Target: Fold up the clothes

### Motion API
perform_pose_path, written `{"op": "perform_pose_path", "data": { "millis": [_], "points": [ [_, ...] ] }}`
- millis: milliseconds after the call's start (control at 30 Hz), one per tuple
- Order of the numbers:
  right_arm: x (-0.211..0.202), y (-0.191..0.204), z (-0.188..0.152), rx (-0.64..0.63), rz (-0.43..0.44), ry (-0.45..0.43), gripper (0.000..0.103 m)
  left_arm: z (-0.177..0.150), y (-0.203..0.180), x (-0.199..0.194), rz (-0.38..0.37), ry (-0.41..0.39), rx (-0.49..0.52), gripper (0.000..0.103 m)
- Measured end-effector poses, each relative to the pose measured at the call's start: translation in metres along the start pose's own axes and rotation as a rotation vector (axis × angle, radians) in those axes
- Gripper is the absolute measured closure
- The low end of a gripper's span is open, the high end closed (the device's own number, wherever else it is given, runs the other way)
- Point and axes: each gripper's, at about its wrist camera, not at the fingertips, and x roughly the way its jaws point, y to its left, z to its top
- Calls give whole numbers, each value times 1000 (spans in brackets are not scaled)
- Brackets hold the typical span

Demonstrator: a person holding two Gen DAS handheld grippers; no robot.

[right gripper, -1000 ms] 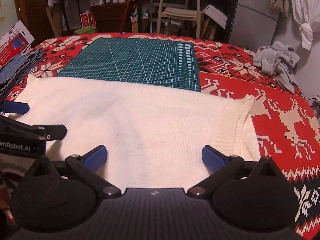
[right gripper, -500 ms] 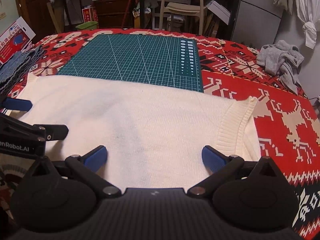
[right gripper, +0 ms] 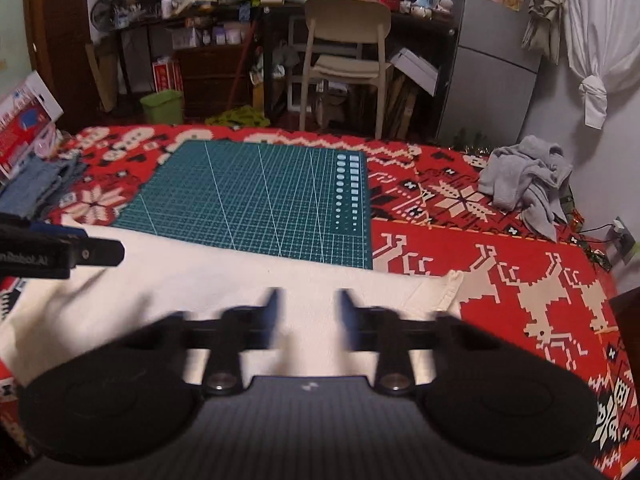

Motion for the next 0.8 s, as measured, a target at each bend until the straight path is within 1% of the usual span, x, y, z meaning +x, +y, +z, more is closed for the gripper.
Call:
{"op": "perform_pose_path", "data": {
  "millis": [33, 67, 100, 133, 267, 367, 467, 633, 667, 800],
  "points": [
    [3, 2, 2, -6, -2, -1, 90, 2, -1, 2, -9, -2, 1, 77],
    [6, 5, 5, -16, -3, -3, 92, 4, -2, 3, -18, -6, 2, 83],
    [7, 7, 7, -22, 3, -10, 92, 6, -3, 4, -27, -9, 2, 88],
    [9, 10, 8, -26, 12, -19, 92, 8, -5, 6, -36, -13, 3, 92],
    [18, 19, 16, -19, 54, -46, 92, 14, -5, 16, -77, -20, -7, 100],
    [34, 22, 21, 4, 93, -35, 93, 16, -5, 33, -103, -2, -16, 103],
    [53, 26, 24, 16, 115, -14, 95, 19, -1, 50, -145, 22, -39, 103],
    [84, 25, 26, 43, 147, 22, 95, 21, 8, 79, -181, 68, -87, 103],
    [87, 25, 26, 44, 151, 24, 95, 20, 9, 82, -192, 72, -93, 103],
    [98, 30, 22, 38, 160, 38, 96, 17, 9, 87, -195, 68, -89, 103]
  ]
}}
